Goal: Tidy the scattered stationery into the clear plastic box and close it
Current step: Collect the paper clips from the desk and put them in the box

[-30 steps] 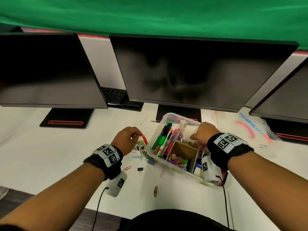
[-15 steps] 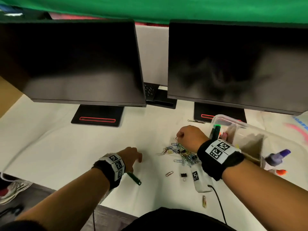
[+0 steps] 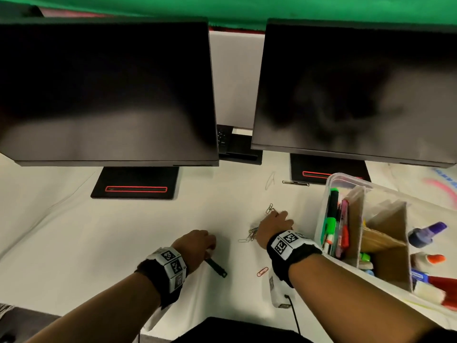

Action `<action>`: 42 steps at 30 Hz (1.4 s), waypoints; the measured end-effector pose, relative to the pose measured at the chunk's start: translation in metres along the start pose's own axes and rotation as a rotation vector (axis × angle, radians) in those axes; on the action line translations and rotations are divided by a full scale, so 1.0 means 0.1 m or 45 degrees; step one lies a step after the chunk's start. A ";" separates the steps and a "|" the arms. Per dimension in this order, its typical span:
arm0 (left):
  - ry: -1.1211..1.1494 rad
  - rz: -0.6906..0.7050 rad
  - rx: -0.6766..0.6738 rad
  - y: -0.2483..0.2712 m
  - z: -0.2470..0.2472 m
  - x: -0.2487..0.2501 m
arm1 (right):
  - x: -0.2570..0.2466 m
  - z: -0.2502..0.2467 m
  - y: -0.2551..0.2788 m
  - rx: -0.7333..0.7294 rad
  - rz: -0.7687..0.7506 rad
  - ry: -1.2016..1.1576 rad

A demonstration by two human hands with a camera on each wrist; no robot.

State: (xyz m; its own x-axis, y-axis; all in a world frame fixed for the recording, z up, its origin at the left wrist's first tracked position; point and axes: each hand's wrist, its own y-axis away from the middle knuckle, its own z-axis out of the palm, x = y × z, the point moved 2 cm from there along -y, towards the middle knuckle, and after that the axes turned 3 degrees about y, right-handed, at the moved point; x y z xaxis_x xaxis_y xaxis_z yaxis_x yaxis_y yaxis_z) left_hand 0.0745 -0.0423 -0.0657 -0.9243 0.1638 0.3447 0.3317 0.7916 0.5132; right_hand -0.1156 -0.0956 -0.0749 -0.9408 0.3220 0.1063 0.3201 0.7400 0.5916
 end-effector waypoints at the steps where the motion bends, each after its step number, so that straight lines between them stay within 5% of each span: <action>1: 0.018 -0.003 0.015 -0.01 0.00 -0.02 | -0.04 -0.02 0.03 -0.034 -0.021 -0.004; 5: 0.098 -0.040 0.092 -0.07 -0.03 -0.12 | -0.17 -0.22 -0.06 -0.059 -0.175 -0.139; 12: 0.110 -0.064 0.148 0.01 -0.02 -0.28 | -0.23 -0.71 -0.65 0.020 -0.125 -0.133; 19: 0.173 -0.051 0.213 0.08 0.08 -0.32 | -0.23 -0.60 -0.54 0.063 -0.147 -0.211; 34: 0.085 -0.050 0.127 -0.04 0.06 -0.10 | 0.00 -0.08 0.52 -0.169 -0.958 0.009; 38: 0.076 -0.050 0.152 -0.06 0.03 -0.06 | 0.18 -0.22 0.40 0.071 -0.831 -0.179; 42: 0.034 0.012 0.172 -0.09 -0.07 0.03 | 0.20 -0.19 0.28 0.136 -0.746 0.022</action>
State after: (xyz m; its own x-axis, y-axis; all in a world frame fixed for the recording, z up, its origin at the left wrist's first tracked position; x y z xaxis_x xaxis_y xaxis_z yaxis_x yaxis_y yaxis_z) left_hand 0.0695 -0.0529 -0.0640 -0.9153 0.1574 0.3708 0.3104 0.8623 0.4001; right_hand -0.1273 -0.0793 -0.0412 -0.9655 -0.1669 -0.1999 -0.2442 0.8469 0.4723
